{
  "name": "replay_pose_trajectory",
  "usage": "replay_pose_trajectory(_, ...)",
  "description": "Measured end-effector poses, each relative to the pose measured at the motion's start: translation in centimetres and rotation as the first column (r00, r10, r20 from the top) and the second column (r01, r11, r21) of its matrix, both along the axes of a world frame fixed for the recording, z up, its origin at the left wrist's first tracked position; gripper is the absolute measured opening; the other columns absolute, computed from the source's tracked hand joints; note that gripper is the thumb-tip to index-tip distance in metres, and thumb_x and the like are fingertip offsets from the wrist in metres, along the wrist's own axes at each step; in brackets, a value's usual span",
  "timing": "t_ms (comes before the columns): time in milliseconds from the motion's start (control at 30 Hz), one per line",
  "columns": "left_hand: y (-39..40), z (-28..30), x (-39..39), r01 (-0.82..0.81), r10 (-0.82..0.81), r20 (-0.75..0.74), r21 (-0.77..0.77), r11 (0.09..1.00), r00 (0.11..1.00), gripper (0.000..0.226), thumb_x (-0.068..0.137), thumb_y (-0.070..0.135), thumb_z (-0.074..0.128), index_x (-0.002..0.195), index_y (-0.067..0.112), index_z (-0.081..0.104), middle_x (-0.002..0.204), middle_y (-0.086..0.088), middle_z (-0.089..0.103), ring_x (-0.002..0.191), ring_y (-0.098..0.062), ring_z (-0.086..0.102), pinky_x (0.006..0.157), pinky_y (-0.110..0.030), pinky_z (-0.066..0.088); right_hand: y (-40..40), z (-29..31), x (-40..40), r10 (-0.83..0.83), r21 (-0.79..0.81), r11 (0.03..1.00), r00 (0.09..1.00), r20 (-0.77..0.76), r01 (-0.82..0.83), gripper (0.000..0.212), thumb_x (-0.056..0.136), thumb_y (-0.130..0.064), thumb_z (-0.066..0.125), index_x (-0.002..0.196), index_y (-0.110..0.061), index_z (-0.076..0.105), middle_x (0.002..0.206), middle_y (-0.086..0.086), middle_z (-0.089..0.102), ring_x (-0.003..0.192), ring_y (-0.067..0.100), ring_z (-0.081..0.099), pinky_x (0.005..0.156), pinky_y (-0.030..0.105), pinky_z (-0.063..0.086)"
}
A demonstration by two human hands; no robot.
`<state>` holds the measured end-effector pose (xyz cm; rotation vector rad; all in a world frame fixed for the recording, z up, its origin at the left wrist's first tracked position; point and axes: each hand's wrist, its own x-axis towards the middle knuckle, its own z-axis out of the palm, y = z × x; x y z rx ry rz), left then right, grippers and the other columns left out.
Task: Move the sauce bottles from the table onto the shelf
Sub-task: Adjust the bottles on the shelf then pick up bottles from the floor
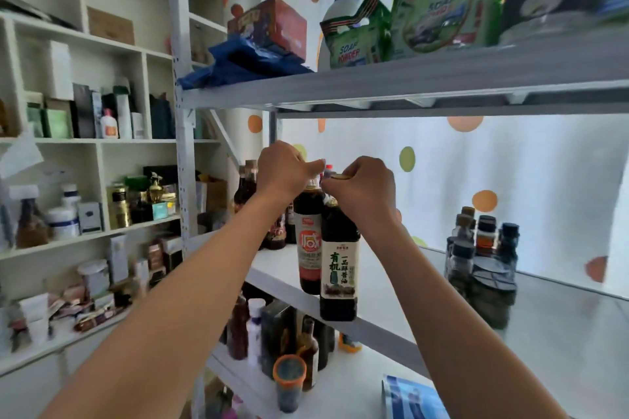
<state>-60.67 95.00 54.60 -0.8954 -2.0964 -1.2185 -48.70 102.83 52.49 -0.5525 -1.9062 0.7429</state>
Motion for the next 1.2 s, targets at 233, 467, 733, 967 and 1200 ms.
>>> replay_pose_trajectory(233, 4.3, -3.3, -2.3, 0.075, -0.078, 0.102, 0.025, 0.997, 0.992, 0.061, 0.076, 0.051, 0.074, 0.055, -0.005, 0.060, 0.052, -0.015, 0.060, 0.044, -0.016, 0.047, 0.065, -0.025, 0.037, 3.1, -0.7, -2.3, -0.079, 0.002, 0.997, 0.996, 0.032, 0.079, 0.029, 0.066, -0.038, 0.073, 0.075, -0.017, 0.056, 0.070, -0.005, 0.059, 0.062, 0.009, 0.052, 0.047, 0.023, 0.025)
replay_pose_trajectory(467, 5.6, -6.3, -3.9, 0.199, -0.182, 0.186, -0.073, 0.977, 0.966, 0.043, 0.081, 0.053, 0.068, 0.105, 0.018, 0.062, 0.098, 0.003, 0.065, 0.091, -0.018, 0.062, 0.073, -0.032, 0.048, 6.3, -2.8, -4.2, -0.172, 0.014, 0.985, 0.983, 0.060, 0.171, 0.035, 0.077, -0.046, 0.067, 0.087, -0.014, 0.056, 0.090, 0.001, 0.066, 0.080, 0.022, 0.060, 0.067, 0.034, 0.049)
replay_pose_trajectory(733, 5.4, -9.7, -3.5, 0.438, -0.481, 0.303, 0.203, 0.876, 0.822, 0.042, 0.085, 0.029, 0.072, 0.123, 0.020, 0.059, 0.124, -0.004, 0.057, 0.112, -0.019, 0.056, 0.094, -0.040, 0.050, 6.6, -6.8, -3.3, -0.147, 0.055, 0.989, 0.966, 0.214, 0.138, 0.055, 0.085, -0.072, 0.045, 0.104, -0.023, 0.061, 0.095, -0.004, 0.056, 0.092, 0.024, 0.061, 0.070, 0.035, 0.045)
replay_pose_trajectory(967, 5.3, -14.1, -2.4, 0.434, -0.463, 0.301, 0.163, 0.886, 0.834, 0.075, 0.077, 0.016, 0.079, 0.138, 0.034, 0.039, 0.131, 0.006, 0.053, 0.119, -0.012, 0.051, 0.096, -0.035, 0.047, 7.3, -11.0, -0.7, 0.310, -0.243, 0.935, 0.929, 0.202, -0.259, 0.092, 0.069, -0.014, 0.080, 0.140, -0.041, 0.029, 0.098, -0.012, 0.065, 0.091, 0.013, 0.067, 0.071, 0.033, 0.059)
replay_pose_trajectory(1200, 6.2, -15.2, -3.9, 0.380, -0.417, 0.339, 0.172, 0.909, 0.843, 0.047, 0.082, 0.022, 0.075, 0.123, 0.024, 0.052, 0.121, 0.005, 0.057, 0.112, -0.014, 0.056, 0.093, -0.035, 0.050, 8.9, -11.7, -2.3, 0.212, -0.221, 0.962, 0.951, 0.227, -0.161, 0.078, 0.072, -0.014, 0.085, 0.136, -0.027, 0.042, 0.098, -0.008, 0.064, 0.089, 0.009, 0.064, 0.059, 0.019, 0.049)
